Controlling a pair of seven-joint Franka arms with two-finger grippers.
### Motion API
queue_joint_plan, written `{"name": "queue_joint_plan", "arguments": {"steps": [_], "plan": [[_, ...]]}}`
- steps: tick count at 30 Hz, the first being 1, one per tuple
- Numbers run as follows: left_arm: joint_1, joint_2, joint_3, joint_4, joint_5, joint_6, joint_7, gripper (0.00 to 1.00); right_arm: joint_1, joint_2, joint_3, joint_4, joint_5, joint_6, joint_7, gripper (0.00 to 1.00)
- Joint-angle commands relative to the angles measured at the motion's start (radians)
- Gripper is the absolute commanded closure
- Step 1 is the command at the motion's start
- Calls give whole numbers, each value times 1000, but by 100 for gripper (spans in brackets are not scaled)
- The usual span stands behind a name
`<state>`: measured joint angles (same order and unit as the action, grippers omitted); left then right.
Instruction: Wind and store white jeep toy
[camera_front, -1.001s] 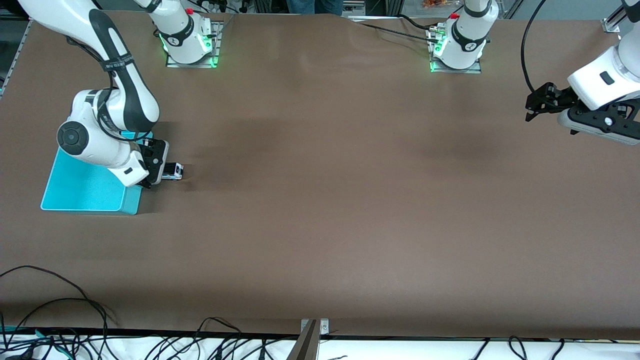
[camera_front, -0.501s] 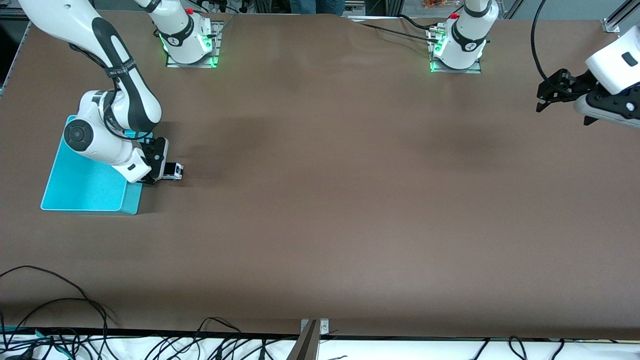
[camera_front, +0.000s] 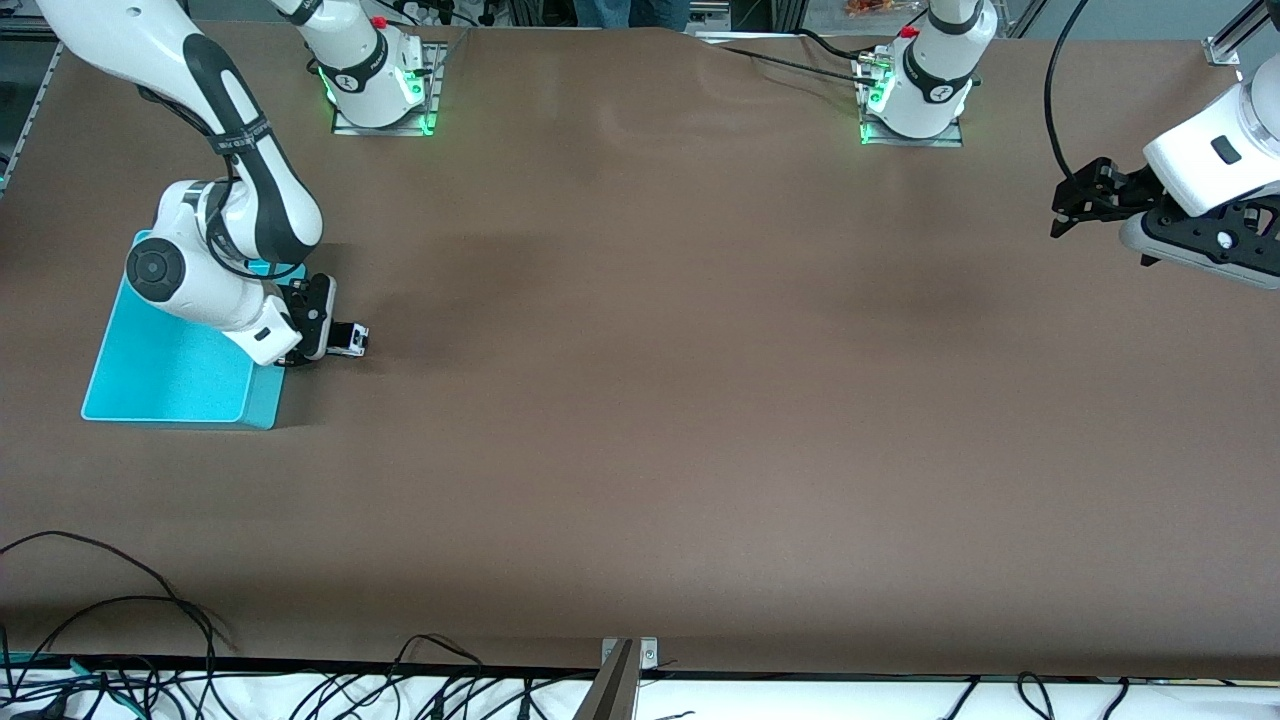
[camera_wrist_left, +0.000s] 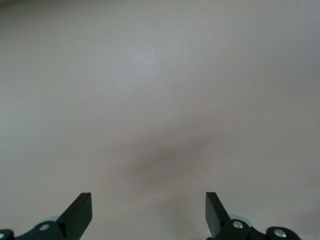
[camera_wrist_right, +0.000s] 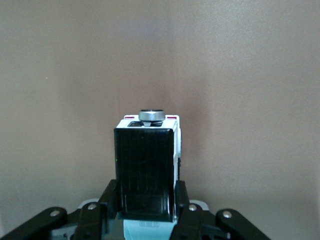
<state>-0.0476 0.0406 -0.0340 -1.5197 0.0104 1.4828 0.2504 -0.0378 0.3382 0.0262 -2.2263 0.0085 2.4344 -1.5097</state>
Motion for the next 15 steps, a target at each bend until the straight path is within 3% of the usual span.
{"name": "queue_joint_plan", "arguments": {"steps": [1,15], "plan": [[-6,10,-1,24,-12,-7,6,0,-1,-24,12,10,21,-21,-15,74],[-1,10,-34,24,-3,-15,4,0,1,-25,14,206,21,-225,-15,74]]}}
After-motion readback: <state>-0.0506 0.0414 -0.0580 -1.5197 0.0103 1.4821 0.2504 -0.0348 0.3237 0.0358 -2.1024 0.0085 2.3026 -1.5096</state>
